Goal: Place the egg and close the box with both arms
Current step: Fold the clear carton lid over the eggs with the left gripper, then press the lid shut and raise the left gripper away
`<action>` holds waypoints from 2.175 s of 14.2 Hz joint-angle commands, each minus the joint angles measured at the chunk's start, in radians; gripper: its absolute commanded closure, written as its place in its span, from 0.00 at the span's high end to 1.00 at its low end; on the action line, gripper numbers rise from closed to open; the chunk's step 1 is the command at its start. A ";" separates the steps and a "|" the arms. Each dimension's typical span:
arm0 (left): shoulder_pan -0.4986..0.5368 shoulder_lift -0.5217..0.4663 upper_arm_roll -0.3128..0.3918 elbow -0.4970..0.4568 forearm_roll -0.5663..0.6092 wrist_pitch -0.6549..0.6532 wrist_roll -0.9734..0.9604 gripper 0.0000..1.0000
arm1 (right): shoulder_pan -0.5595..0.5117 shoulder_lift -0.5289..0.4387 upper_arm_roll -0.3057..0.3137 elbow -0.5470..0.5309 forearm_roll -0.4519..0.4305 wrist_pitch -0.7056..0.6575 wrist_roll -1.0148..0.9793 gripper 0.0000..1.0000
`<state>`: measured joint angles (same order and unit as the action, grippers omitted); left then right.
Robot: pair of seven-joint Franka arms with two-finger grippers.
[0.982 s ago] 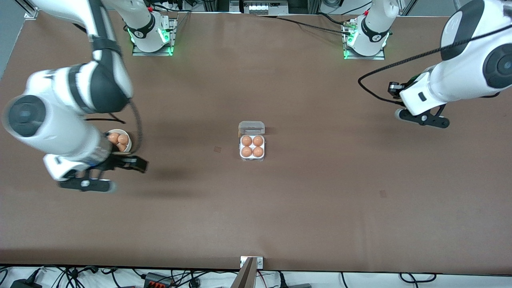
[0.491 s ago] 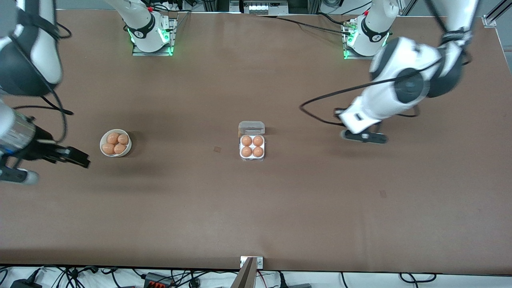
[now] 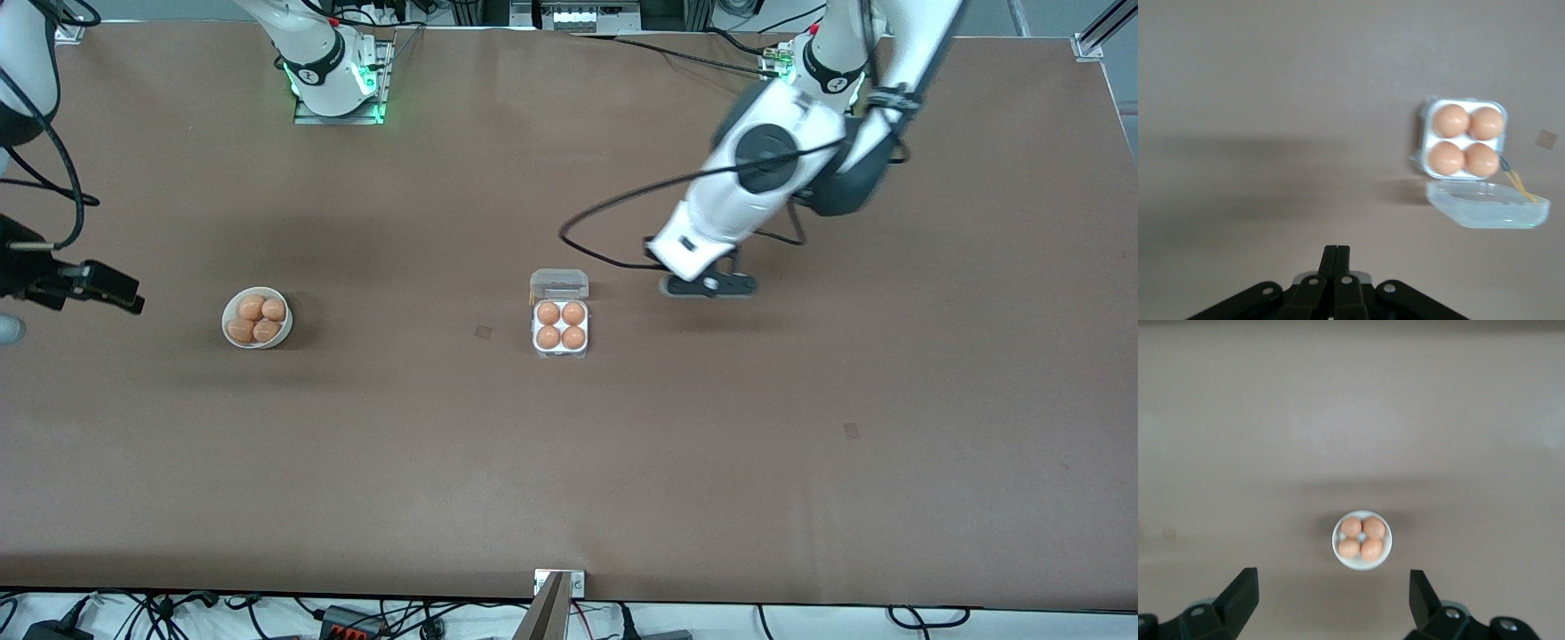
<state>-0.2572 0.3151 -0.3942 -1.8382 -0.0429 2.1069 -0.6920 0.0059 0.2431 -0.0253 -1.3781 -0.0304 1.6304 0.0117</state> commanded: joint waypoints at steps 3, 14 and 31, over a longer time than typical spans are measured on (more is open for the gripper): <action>-0.117 0.108 0.002 0.019 0.222 0.085 -0.268 0.01 | -0.017 -0.195 0.018 -0.293 -0.019 0.101 -0.027 1.00; -0.241 0.311 0.012 0.175 0.406 0.237 -0.560 0.01 | -0.017 -0.243 0.019 -0.340 -0.005 0.120 -0.021 1.00; -0.200 0.276 0.014 0.189 0.413 0.205 -0.543 0.01 | -0.014 -0.243 0.025 -0.303 -0.005 0.097 -0.024 1.00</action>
<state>-0.4795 0.6147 -0.3790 -1.6672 0.3407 2.3498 -1.2317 0.0050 0.0056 -0.0129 -1.6891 -0.0354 1.7474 -0.0025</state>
